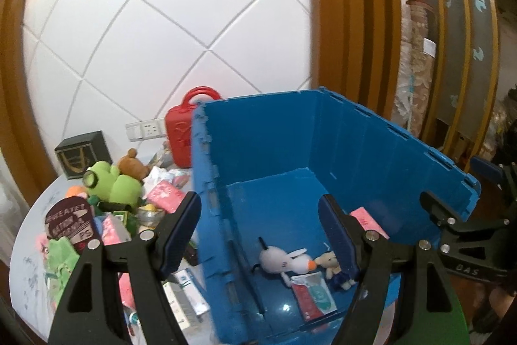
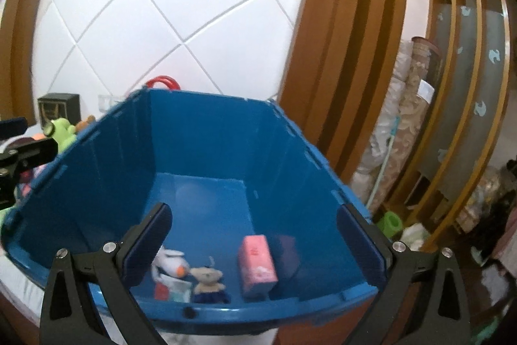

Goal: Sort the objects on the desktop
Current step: 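Move both tools back toward the heap of items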

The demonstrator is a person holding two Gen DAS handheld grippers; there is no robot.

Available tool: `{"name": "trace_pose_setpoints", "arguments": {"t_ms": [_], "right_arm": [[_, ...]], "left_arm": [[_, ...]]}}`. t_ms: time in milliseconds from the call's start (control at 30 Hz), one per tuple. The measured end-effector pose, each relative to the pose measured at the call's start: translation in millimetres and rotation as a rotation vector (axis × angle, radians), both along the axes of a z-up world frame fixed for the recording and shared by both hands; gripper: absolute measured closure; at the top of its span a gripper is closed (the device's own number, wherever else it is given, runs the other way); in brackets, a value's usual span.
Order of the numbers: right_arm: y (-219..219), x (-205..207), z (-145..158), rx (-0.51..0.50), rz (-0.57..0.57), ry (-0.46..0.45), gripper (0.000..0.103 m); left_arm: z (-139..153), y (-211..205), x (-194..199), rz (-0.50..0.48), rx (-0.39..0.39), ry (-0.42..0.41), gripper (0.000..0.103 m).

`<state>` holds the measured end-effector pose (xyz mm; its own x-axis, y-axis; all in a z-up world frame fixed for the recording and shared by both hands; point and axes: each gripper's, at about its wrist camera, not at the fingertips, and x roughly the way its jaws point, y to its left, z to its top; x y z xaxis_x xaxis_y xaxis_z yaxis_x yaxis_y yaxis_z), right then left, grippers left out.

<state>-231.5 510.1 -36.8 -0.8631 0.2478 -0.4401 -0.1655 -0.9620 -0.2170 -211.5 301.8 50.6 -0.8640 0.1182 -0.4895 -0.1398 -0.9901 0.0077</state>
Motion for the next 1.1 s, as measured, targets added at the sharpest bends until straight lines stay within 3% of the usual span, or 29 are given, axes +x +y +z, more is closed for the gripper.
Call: {"name": "trace_pose_setpoints", "arguments": {"t_ms": [433, 1100], "right_arm": [[-94.7, 0.5, 7.4, 0.014, 0.132, 0.021, 0.000], [-284.9, -15.9, -2.6, 0.004, 0.375, 0.044, 0.000]], "left_arm": [[-12.2, -95.0, 16.2, 0.121, 0.039, -0.023, 0.028], [-40.3, -294.7, 48.8, 0.360, 0.009, -0.075, 0.028]]}}
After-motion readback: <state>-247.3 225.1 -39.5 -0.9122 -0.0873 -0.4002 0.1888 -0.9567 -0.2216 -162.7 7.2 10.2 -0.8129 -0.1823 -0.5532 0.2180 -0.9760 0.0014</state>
